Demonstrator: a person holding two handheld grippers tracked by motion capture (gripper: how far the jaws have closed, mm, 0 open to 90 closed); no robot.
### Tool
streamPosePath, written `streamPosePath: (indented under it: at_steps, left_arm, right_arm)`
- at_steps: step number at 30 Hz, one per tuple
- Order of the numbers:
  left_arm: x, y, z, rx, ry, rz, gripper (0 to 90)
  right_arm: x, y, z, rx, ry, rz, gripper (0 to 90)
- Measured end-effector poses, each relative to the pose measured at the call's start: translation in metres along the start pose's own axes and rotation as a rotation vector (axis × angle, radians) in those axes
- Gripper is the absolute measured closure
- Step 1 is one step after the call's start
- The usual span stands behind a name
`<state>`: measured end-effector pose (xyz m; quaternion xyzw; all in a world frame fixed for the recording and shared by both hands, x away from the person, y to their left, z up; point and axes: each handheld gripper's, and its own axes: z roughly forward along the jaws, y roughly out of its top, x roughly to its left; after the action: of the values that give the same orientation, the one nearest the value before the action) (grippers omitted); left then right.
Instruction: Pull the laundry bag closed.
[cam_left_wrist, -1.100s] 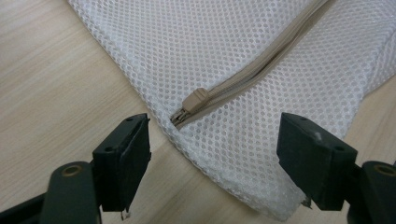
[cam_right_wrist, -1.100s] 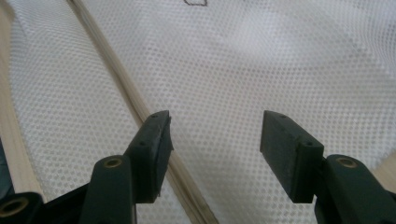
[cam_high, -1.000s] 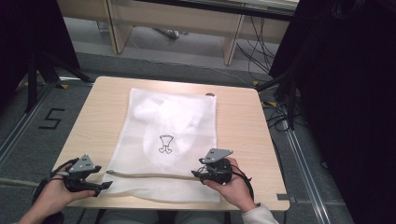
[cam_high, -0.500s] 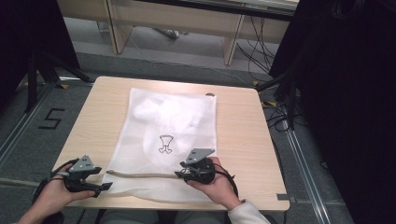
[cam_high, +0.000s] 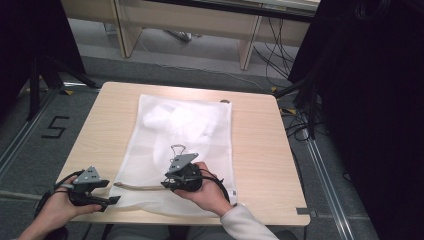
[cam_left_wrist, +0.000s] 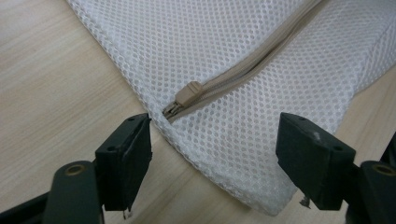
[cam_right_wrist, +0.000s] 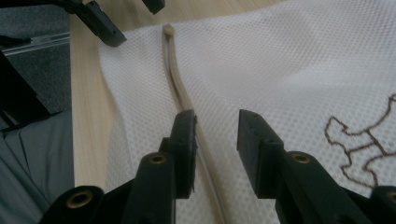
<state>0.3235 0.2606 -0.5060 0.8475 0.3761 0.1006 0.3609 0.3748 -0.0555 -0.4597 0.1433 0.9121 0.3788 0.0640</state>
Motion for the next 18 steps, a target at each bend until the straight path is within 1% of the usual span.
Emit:
streamPosePath:
  at_steps: [1, 3, 4, 5, 6, 7, 8, 9, 10, 11, 12, 13, 14, 15, 17, 18]
  left_arm:
    - [0.000, 0.000, -0.001, -0.018, -0.012, 0.001, 27.3]
    - [0.001, 0.000, -0.001, -0.011, -0.012, 0.005, 27.5]
    - [0.000, 0.000, -0.001, -0.013, -0.004, 0.000, 27.6]
    - [0.001, 0.000, -0.001, -0.009, -0.013, 0.001, 27.6]
    - [0.001, 0.000, -0.001, -0.009, -0.013, 0.001, 27.6]
    - [0.000, 0.000, 0.000, -0.011, -0.014, -0.022, 27.6]
    - [0.001, 0.000, -0.001, -0.011, -0.007, -0.015, 27.7]
    - [0.002, 0.000, -0.001, -0.008, -0.011, 0.003, 27.8]
    - [0.002, 0.000, -0.001, -0.012, -0.010, -0.003, 27.8]
    - [0.002, 0.000, -0.001, -0.012, -0.010, -0.003, 27.8]
    - [0.002, 0.000, -0.001, -0.014, -0.015, -0.007, 27.8]
    - [0.002, 0.000, -0.001, -0.015, -0.017, -0.009, 27.8]
    - [0.002, 0.000, -0.002, -0.007, -0.013, -0.007, 27.8]
    - [0.002, 0.000, -0.002, -0.007, -0.013, -0.007, 27.7]
    - [0.002, 0.000, -0.001, -0.009, -0.020, -0.012, 27.7]
    - [0.002, 0.000, -0.001, -0.009, -0.019, -0.012, 27.7]
  right_arm:
    - [0.001, 0.003, 0.002, 0.006, 0.003, 0.009, 68.6]
    - [0.001, 0.006, 0.004, 0.010, 0.000, 0.008, 68.9]
    - [0.000, 0.012, 0.010, 0.011, 0.008, -0.004, 69.3]
    - [0.000, 0.013, 0.012, 0.012, 0.014, -0.002, 69.5]
    - [0.001, 0.015, 0.014, 0.013, 0.015, -0.007, 69.6]
    - [0.001, 0.015, 0.014, 0.013, 0.015, -0.007, 69.6]
    - [0.002, 0.018, 0.019, 0.021, 0.022, -0.009, 69.6]
    - [0.001, 0.019, 0.021, 0.014, 0.024, -0.029, 69.6]
    - [0.002, 0.021, 0.023, 0.021, 0.024, -0.015, 69.6]
    - [0.002, 0.021, 0.023, 0.021, 0.024, -0.015, 69.6]
    - [0.002, 0.022, 0.025, 0.014, 0.028, -0.030, 69.6]
    - [0.002, 0.025, 0.027, 0.019, 0.030, -0.030, 69.6]
    - [0.003, 0.028, 0.031, 0.016, 0.025, -0.009, 69.5]
    - [0.003, 0.029, 0.032, 0.022, 0.031, -0.017, 69.5]
    - [0.004, 0.033, 0.037, 0.017, 0.030, -0.011, 69.2]
    - [0.004, 0.035, 0.038, 0.027, 0.035, -0.012, 69.3]
